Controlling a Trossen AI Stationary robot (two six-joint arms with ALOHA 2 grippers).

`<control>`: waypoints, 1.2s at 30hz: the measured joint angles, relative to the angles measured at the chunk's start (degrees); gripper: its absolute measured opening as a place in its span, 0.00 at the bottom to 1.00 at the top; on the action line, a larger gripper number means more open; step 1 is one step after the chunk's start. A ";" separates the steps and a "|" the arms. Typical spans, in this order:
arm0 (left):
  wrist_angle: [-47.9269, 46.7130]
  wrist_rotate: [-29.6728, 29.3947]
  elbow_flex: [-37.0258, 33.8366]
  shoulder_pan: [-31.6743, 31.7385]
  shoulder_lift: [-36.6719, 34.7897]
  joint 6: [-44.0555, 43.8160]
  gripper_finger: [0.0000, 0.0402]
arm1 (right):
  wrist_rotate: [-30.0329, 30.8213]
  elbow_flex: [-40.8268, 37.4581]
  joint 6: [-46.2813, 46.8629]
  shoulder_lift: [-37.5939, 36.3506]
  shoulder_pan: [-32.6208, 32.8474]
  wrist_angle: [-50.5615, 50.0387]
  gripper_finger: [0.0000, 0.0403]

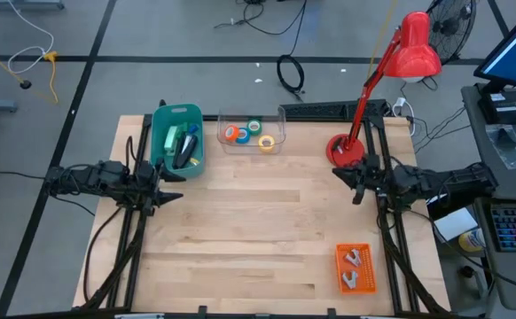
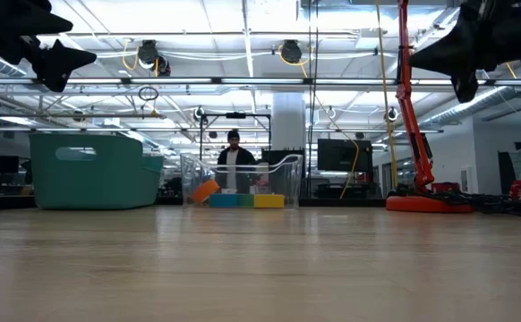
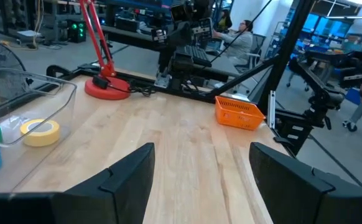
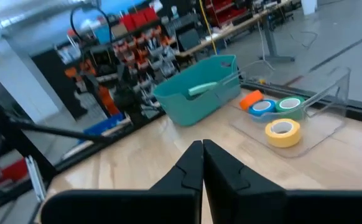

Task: Pick and place Stapler, Stapler remover, tape
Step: Return to Home Position

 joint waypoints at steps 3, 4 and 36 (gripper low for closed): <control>0.17 0.02 0.00 0.00 -0.07 -0.01 0.66 | 0.25 -1.41 0.86 -3.79 -0.34 -0.43 0.00; 0.26 0.00 0.00 0.00 -0.07 0.04 0.66 | 0.30 -1.64 0.92 -5.01 -0.51 -0.50 0.00; 9.99 -3.96 0.06 0.00 -0.11 2.65 0.66 | 4.64 -1.87 5.84 -15.78 -0.81 -13.90 0.00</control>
